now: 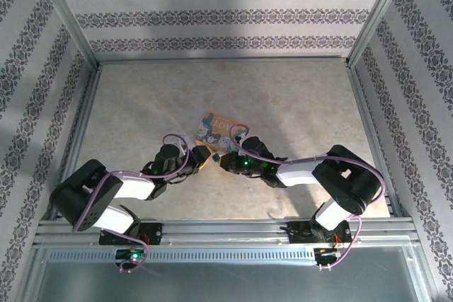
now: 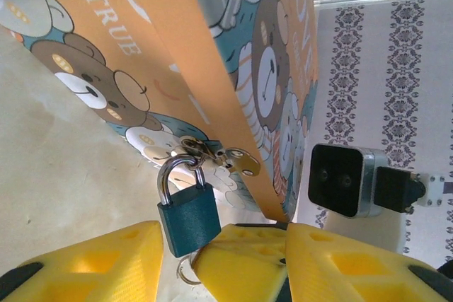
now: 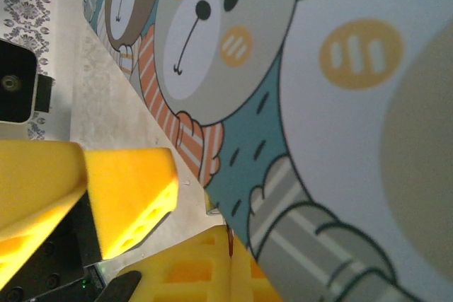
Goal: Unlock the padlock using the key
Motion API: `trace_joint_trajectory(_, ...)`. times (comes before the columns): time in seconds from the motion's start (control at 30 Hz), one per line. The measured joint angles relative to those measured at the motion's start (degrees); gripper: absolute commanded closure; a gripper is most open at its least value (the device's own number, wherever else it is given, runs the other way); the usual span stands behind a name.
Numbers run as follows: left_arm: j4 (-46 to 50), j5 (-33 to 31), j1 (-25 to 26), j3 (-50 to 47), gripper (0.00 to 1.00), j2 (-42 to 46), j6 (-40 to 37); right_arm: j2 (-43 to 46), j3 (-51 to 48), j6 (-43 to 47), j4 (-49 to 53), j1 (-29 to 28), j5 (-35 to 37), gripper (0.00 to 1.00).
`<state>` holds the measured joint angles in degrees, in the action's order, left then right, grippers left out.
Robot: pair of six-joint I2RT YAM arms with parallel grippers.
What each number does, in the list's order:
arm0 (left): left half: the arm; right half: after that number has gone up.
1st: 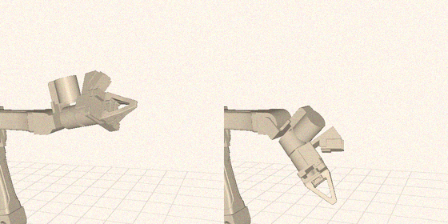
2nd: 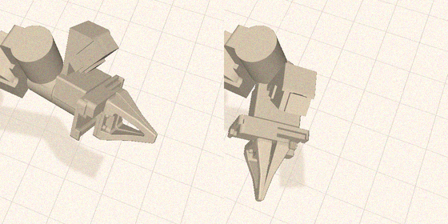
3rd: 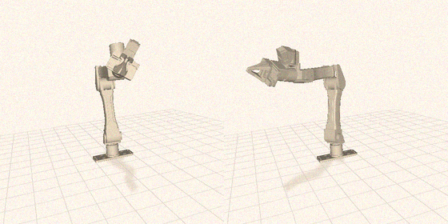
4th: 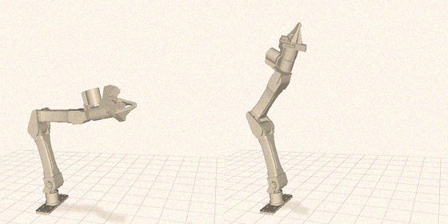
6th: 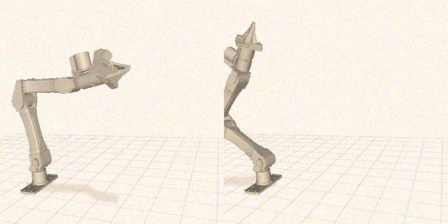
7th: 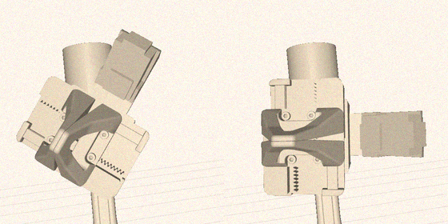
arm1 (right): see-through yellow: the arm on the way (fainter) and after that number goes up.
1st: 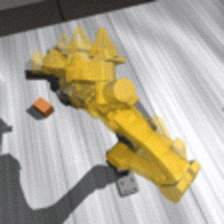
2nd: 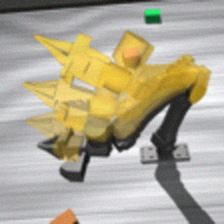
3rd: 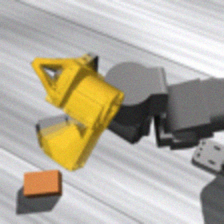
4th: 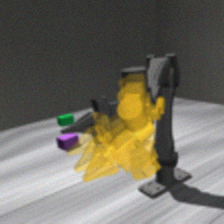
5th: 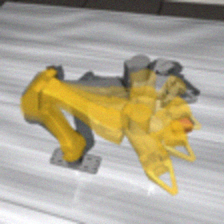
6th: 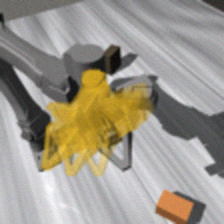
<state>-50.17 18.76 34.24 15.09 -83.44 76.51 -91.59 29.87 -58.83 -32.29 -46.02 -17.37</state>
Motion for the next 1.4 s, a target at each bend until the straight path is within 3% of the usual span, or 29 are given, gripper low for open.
trace_joint_trajectory(0.57,-20.22,-0.42,2.16,0.70,0.69,-17.86,6.82,0.57,0.00,-1.16,0.85,0.00,0.07,1.00)
trace_joint_trajectory(1.07,-25.81,-1.44,2.21,0.68,0.91,-20.65,9.51,1.57,-0.02,-2.47,1.29,0.00,1.11,1.00)
trace_joint_trajectory(1.4,-25.53,-2.54,2.95,0.68,0.97,-18.97,9.49,5.60,-0.70,-0.76,4.00,0.00,2.03,0.73)
